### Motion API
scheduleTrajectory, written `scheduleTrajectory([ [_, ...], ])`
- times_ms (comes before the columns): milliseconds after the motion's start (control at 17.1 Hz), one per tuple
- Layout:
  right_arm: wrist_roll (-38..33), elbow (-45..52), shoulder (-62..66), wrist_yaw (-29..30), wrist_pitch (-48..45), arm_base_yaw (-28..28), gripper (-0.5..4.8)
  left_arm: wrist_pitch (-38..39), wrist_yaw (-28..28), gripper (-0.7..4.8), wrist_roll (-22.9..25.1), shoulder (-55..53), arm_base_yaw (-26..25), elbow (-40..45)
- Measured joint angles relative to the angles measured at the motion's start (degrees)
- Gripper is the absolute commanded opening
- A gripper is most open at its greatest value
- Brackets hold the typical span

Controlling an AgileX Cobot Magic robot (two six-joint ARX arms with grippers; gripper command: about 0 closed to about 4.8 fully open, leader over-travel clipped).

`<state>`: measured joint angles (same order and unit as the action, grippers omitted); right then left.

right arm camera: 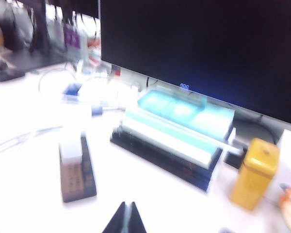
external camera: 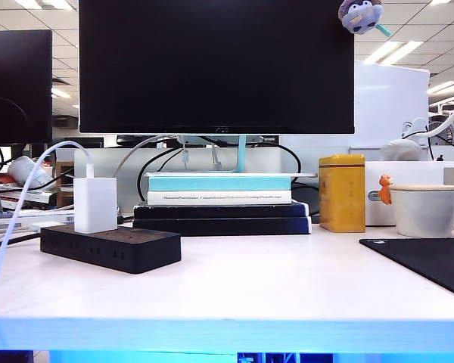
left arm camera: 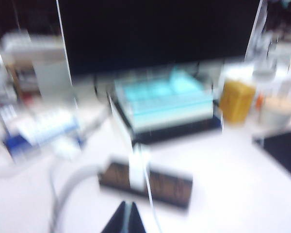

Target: Plug the white charger into the left socket.

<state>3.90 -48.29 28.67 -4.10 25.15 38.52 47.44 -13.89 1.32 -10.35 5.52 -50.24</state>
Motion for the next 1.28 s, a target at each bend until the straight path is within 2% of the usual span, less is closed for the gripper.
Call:
scheduleTrajectory([
  [117,-1.0,10.3,-5.4,0.0,-4.9,0.0,-0.06,-1.7,0.0,-0.05,-2.7,1.4,0.0,7.4],
  [234,-2.3,21.4,-9.4,-0.2,-6.0,0.0,-0.06,-10.0,-0.2,-0.05,-6.1,1.7,0.0,15.4],
  [584,-10.0,37.5,-10.6,-0.3,-12.1,0.0,-0.06,-27.9,-1.7,-0.05,-11.4,1.6,0.0,32.8],
  [759,-10.4,42.0,-10.7,-0.2,-14.0,0.0,-0.06,-31.8,-1.5,-0.05,-11.3,1.6,0.0,38.7],
  [993,-12.7,44.6,-10.7,-0.3,-15.3,0.0,-0.06,-35.8,-1.3,-0.05,-8.7,1.6,0.0,45.7],
  [1285,-12.9,47.5,-10.7,-0.2,-14.7,0.0,-0.06,-38.7,-1.3,-0.05,-6.2,1.7,0.0,49.4],
])
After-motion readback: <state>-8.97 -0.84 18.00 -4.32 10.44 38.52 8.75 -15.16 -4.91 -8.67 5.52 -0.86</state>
